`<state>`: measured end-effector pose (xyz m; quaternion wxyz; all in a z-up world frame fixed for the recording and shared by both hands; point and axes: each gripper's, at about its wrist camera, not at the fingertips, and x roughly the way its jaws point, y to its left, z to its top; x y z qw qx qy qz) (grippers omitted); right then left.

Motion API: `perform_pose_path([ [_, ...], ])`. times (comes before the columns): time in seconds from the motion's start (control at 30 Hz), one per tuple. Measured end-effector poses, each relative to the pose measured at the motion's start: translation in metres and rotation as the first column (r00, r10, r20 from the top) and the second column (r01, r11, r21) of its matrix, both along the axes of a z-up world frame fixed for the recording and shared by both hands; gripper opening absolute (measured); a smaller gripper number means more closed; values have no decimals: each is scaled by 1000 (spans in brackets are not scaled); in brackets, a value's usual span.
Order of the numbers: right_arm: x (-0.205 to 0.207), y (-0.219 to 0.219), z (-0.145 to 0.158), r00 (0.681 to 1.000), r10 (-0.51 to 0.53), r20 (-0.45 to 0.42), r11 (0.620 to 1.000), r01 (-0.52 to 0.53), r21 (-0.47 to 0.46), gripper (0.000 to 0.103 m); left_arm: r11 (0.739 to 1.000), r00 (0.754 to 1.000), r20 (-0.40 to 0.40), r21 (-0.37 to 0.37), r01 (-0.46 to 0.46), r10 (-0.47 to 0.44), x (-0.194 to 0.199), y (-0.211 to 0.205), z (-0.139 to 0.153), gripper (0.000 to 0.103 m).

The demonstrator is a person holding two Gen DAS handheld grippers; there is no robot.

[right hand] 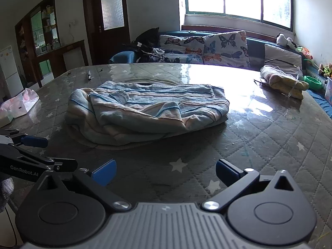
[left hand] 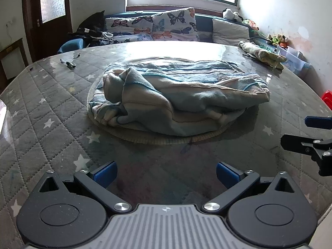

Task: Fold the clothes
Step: 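Move both grippers toward the crumpled striped cloth on the mat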

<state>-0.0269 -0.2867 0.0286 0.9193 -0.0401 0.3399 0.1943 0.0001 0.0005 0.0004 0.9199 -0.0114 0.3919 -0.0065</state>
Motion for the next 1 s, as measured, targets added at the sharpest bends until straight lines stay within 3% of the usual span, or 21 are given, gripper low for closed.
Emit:
perform_pose_path([
  [1.0,-15,12,-3,999,26,-30,1000,-26,-2,103,1000,1000,-16,10,20,-20,-11,-13,1,103],
])
